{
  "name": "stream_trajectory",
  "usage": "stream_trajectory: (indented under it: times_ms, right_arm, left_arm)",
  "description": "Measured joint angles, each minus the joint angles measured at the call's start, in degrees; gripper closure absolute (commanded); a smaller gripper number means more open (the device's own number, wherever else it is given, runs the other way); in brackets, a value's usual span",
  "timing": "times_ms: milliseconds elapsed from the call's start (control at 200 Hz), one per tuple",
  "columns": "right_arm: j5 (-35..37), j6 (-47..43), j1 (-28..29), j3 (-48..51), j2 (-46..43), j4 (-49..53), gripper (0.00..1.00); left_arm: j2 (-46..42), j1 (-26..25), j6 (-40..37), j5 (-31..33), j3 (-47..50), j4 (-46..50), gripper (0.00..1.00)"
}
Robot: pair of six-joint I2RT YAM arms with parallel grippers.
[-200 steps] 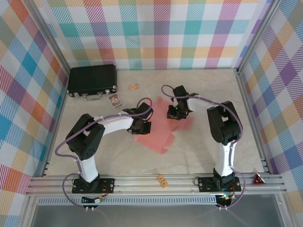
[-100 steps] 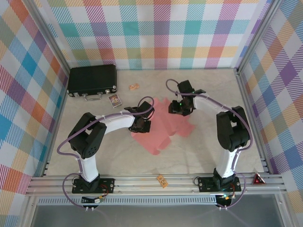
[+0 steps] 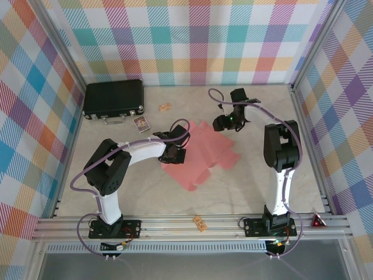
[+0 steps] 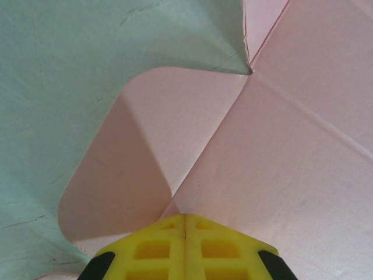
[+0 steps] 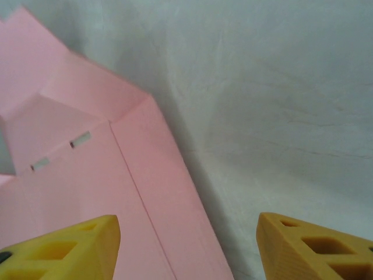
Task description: Fold the paper box
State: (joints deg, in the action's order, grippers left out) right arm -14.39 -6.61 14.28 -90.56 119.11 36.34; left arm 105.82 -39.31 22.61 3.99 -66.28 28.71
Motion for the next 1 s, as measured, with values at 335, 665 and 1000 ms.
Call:
stream_trajectory:
  times_ms: [335, 665, 1000]
  right_arm:
    - [-0.2, -6.8, 0.0, -0.9, 1.4, 2.1, 0.37]
    - [-0.2, -9.2, 0.0, -2.6, 4.5, 3.8, 0.37]
    - [-1.3, -10.4, 0.0, -5.6, 6.6, 6.7, 0.38]
  left_arm:
    - [0.0, 0.0, 0.0, -0.1, 0.0, -0.1, 1.0]
    - [0.1, 0.0, 0.1, -0.1, 0.0, -0.2, 1.0]
    - [0.1, 0.0, 0.3, -0.2, 0.0, -0.2, 1.0]
